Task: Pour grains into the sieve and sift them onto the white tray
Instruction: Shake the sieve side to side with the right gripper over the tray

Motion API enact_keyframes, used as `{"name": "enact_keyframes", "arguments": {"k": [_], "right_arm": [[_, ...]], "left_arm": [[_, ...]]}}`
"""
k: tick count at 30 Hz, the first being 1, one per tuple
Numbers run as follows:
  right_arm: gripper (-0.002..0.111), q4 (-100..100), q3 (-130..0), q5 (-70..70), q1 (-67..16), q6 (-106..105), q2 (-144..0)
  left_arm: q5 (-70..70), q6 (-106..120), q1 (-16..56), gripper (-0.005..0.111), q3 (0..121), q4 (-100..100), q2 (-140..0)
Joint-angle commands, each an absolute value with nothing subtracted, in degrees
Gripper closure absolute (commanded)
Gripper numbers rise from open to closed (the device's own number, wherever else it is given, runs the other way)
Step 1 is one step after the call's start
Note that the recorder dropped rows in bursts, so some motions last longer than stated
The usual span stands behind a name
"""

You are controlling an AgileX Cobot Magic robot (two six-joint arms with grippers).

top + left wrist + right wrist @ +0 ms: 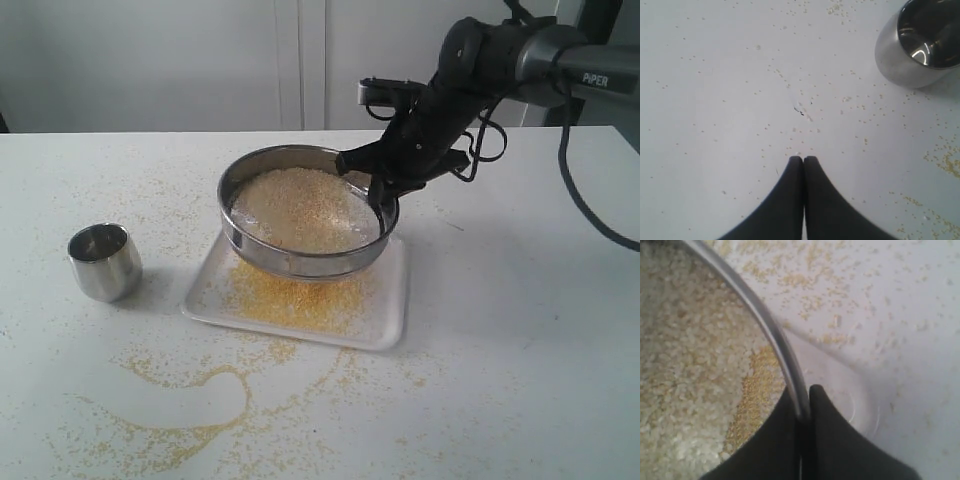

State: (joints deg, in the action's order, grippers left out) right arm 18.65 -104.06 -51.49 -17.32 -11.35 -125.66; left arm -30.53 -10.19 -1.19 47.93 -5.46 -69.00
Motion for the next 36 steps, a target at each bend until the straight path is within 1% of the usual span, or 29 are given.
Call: {"name": "enact_keyframes", "arguments": {"k": [1,2,3,4,5,6,7,8,10,11,12,15,16,18,19,20,21,24,25,27,28,29,30,33,34,35,36], "right_arm": [[0.108,14.22,-104.51,-49.47,-16.73,-4.93,-124.63],[0.108,15.14,-104.51,-49.03,-16.63,2.03,-124.63],[0.108,19.74,-104.51,-50.75,-17.07,-5.16,-124.63],[0.108,23.17,-104.51,-53.78,-17.64,-20.78,-124.63],[0.108,22.69,-104.51,-56.11,-17.77,-31.17,-124.63],[0.108,19.22,-104.51,-53.22,-17.63,-23.26,-124.63],[0.108,15.65,-104.51,-49.98,-16.77,-5.35,-124.74],[0.108,16.50,-104.51,-49.42,-16.65,2.47,-124.81],[0.108,21.92,-104.51,-53.01,-17.68,-15.79,-124.69],[0.108,21.60,-104.51,-54.91,-17.85,-26.09,-124.69],[0.108,20.41,-104.51,-55.23,-17.84,-28.28,-124.62],[0.108,15.76,-104.51,-50.01,-16.91,-3.19,-124.84],[0.108,16.74,-104.51,-49.85,-16.91,0.52,-124.84],[0.108,21.50,-104.51,-51.83,-17.66,-12.82,-124.84],[0.108,21.98,-104.51,-53.70,-17.99,-24.59,-124.69],[0.108,20.23,-104.51,-54.26,-18.26,-31.63,-124.69],[0.108,18.16,-104.51,-53.22,-18.26,-29.14,-124.69],[0.108,13.06,-104.51,-48.12,-17.42,1.39,-124.69],[0.108,14.58,-104.51,-48.39,-17.42,2.17,-124.69],[0.108,19.33,-104.51,-51.17,-18.23,-15.01,-124.69],[0.108,20.64,-104.51,-54.13,-18.62,-30.43,-124.69],[0.108,20.24,-104.51,-56.03,-18.63,-36.14,-124.69],[0.108,18.83,-104.51,-55.43,-18.63,-34.40,-124.69],[0.108,11.46,-104.51,-48.37,-17.62,-2.71,-124.69],[0.108,11.84,-104.51,-47.65,-17.48,2.21,-124.69],[0.108,13.52,-104.51,-47.65,-17.48,0.00,-124.69],[0.108,16.54,-104.51,-48.87,-17.77,-7.67,-124.69]], "left_arm": [[-31.05,-10.32,-1.22,0.107,47.99,-5.18,-68.58],[-31.05,-10.32,-1.22,0.107,47.99,-5.18,-68.58],[-31.05,-10.32,-1.22,0.107,47.99,-5.18,-68.58],[-31.05,-10.32,-1.22,0.107,47.99,-5.18,-68.58],[-31.05,-10.32,-1.22,0.107,47.99,-5.18,-68.58],[-31.05,-10.32,-1.22,0.107,47.99,-5.18,-68.58],[-31.05,-10.32,-1.22,0.107,47.99,-5.18,-68.58],[-31.05,-10.32,-1.22,0.107,47.99,-5.18,-68.58],[-31.05,-10.32,-1.22,0.107,47.99,-5.18,-68.58],[-31.05,-10.32,-1.22,0.107,47.99,-5.18,-68.58],[-31.05,-10.32,-1.22,0.107,47.99,-5.18,-68.58],[-31.05,-10.32,-1.22,0.107,47.99,-5.18,-68.58],[-31.05,-10.32,-1.22,0.107,47.99,-5.18,-68.58],[-31.05,-10.32,-1.22,0.107,47.99,-5.18,-68.58],[-31.05,-10.32,-1.22,0.107,47.99,-5.18,-68.58],[-31.05,-10.32,-1.22,0.107,47.99,-5.18,-68.58],[-31.05,-10.32,-1.22,0.107,47.99,-5.18,-68.58],[-31.05,-10.32,-1.22,0.107,47.99,-5.18,-68.58],[-31.05,-10.32,-1.22,0.107,47.99,-5.18,-68.58],[-31.05,-10.32,-1.22,0.107,47.99,-5.18,-68.58],[-31.05,-10.32,-1.22,0.107,47.99,-5.18,-68.58],[-31.05,-10.32,-1.22,0.107,47.99,-5.18,-68.58],[-31.05,-10.32,-1.22,0.107,47.99,-5.18,-68.58],[-31.05,-10.32,-1.22,0.107,47.99,-5.18,-68.58],[-31.05,-10.32,-1.22,0.107,47.99,-5.18,-68.58],[-31.05,-10.32,-1.22,0.107,47.99,-5.18,-68.58],[-31.05,-10.32,-1.22,0.107,47.99,-5.18,-68.58]]}}
